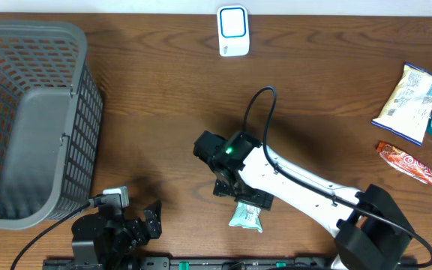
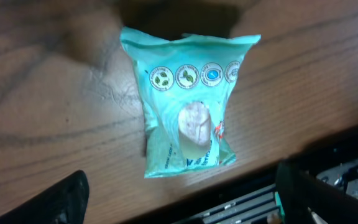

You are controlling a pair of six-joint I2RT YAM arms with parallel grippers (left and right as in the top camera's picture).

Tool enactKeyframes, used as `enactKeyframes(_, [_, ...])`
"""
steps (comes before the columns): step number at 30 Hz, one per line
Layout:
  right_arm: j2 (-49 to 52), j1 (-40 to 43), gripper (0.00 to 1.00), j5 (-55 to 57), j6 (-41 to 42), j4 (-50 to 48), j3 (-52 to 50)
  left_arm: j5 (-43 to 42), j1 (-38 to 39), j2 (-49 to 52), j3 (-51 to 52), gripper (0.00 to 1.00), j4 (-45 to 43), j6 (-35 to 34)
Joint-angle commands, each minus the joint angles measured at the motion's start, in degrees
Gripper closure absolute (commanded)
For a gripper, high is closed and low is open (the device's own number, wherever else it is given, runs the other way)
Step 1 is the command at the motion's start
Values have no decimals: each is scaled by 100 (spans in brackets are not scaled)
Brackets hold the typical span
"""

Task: Scan the item barcode
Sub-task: 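Reach the right gripper to the mint-green pouch and grasp it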

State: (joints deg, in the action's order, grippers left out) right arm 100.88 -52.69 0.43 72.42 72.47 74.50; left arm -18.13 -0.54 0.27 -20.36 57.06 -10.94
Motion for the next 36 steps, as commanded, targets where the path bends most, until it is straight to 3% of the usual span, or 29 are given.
enactKeyframes(1, [9,-87,16,566,385,-63,-26,-70,-4,-7,22,2,57,-55])
enactKeyframes(9, [835,-142,23,494,267,-223,-24,-70,-4,-7,22,2,57,-52])
enactKeyframes(17, [1438,-192,46,-101,-114,-221,28,-70,-4,-7,22,2,59,-52])
enactKeyframes(21, [1443,-184,50,-101,-114,-197,28,-70,-4,-7,22,2,57,-52])
enactKeyframes(27, [1456,-173,74,-33,-116,-212,28,-70,-4,-7,22,2,57,-55])
enactKeyframes(31, [1449,-48,98,109,-363,-107,162,-70,-4,-7,22,2,57,-52])
enactKeyframes(36, [1447,490,98,-151,-411,1119,1001,-70,-4,-7,22,2,57,-52])
